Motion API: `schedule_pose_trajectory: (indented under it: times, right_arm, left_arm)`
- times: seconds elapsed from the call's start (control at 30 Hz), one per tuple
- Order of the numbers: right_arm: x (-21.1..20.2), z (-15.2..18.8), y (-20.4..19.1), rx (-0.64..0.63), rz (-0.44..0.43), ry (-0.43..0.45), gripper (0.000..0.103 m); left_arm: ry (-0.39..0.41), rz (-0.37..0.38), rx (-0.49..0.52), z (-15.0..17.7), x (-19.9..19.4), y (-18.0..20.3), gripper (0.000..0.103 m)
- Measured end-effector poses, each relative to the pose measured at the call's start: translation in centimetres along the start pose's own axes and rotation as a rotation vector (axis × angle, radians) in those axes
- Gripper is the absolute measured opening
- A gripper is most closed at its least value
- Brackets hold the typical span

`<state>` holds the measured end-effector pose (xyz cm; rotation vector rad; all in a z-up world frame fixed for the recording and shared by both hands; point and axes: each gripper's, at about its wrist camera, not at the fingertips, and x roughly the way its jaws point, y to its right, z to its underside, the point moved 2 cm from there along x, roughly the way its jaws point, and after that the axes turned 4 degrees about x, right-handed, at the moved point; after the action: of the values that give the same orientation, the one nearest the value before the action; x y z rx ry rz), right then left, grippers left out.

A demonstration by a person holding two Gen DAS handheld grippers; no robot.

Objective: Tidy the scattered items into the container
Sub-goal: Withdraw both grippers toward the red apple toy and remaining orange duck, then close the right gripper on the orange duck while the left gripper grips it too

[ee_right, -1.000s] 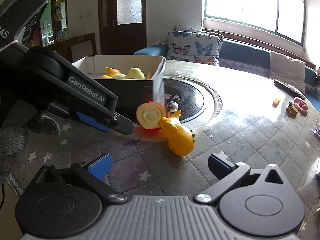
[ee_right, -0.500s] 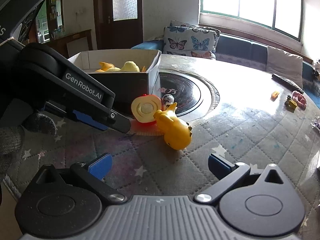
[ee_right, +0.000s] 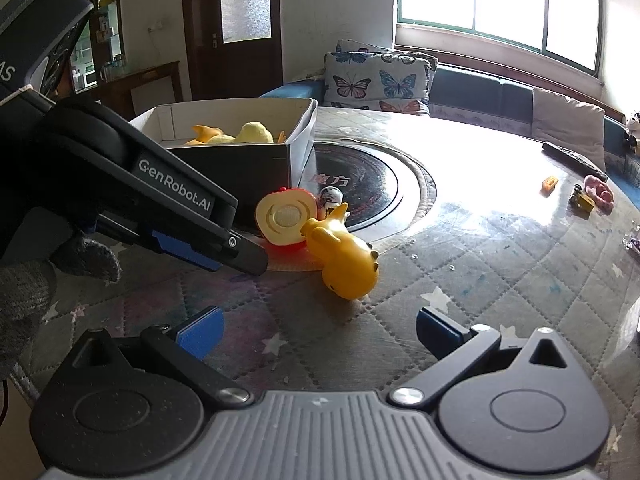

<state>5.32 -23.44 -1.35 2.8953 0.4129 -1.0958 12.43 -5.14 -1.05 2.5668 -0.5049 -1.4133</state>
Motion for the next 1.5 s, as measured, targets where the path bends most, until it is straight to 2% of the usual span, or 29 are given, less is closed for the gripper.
schedule_pose_trajectory:
  times: [0.53,0.87,1.27,1.5]
  right_arm:
    - [1.0,0.0,0.4,0.016,-0.008,-0.006,0.103]
    - [1.8,-0.8,0.9,0.025,-0.021,-0.001,0.097]
    - [3.1,-2.3,2.1,0.072,-0.038,0.005,0.079]
    - [4.1,-2.5,2.7,0.100,-0.063,-0.017,0.058]
  left_arm:
    - [0.000,0.003,0.005,-1.0,0.5,0.2,0.039]
    - [0.026,0.025,-0.022,-3.2,0.8,0.8,0.039]
    - [0.037,0.032,-0.023,-5.6,2.2,2.0,0.039]
    - [0.021,0.028,-0.011,-5.8,3.3,2.5,0.039]
